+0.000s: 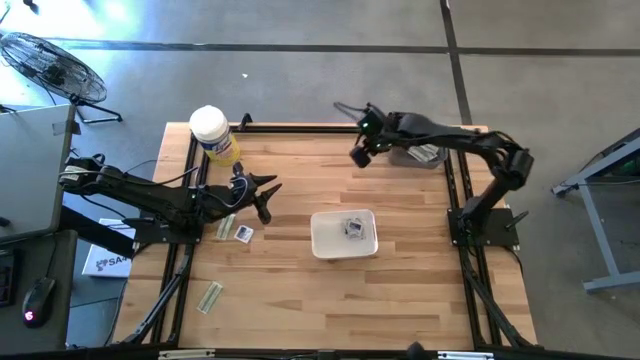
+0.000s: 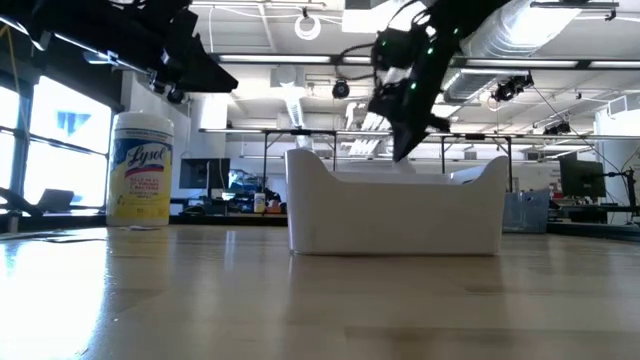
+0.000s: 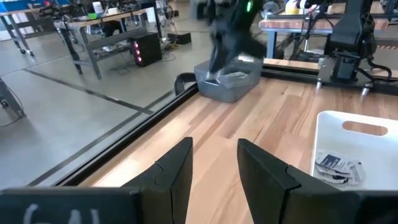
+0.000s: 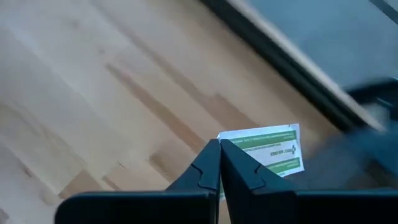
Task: Pick & Place First Aid Supplies
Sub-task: Put the green bandage into the black bin, then put the blue alcohol pad into the white bin
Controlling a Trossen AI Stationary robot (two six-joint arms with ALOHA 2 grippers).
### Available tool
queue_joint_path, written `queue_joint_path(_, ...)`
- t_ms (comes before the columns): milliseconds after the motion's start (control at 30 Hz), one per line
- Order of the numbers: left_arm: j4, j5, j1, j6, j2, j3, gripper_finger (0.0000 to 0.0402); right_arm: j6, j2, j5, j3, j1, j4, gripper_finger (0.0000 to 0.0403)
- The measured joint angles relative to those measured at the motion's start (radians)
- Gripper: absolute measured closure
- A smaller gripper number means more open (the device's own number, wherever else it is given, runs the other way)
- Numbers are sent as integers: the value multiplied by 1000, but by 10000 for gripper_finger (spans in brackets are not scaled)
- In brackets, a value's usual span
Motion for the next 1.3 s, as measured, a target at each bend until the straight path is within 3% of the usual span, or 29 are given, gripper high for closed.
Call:
queue_joint_path(233, -24, 16, 0, -8, 0, 0, 277, 134, -189, 78, -50, -83, -184, 402)
queue_joint_path(367, -28, 16, 0, -10, 0, 0, 277, 182, -302, 45, -195, -170, -130, 402)
queue_joint_path(500, -28, 16, 0, -10, 0, 0, 277, 260, -346, 93, -312, -262, -37, 402)
queue_joint_path(767, -16, 12, 0, -11, 0, 0, 277, 320, -265, 100, -390, -404, 55, 402)
queue_joint_path(1033, -21, 30, 0, -11, 0, 0, 277, 320, -145, 104, -403, -450, 127, 399)
queue_joint_path(1300, -47, 30, 0, -15, 0, 0, 277, 290, -97, 141, -403, -461, 169, 347)
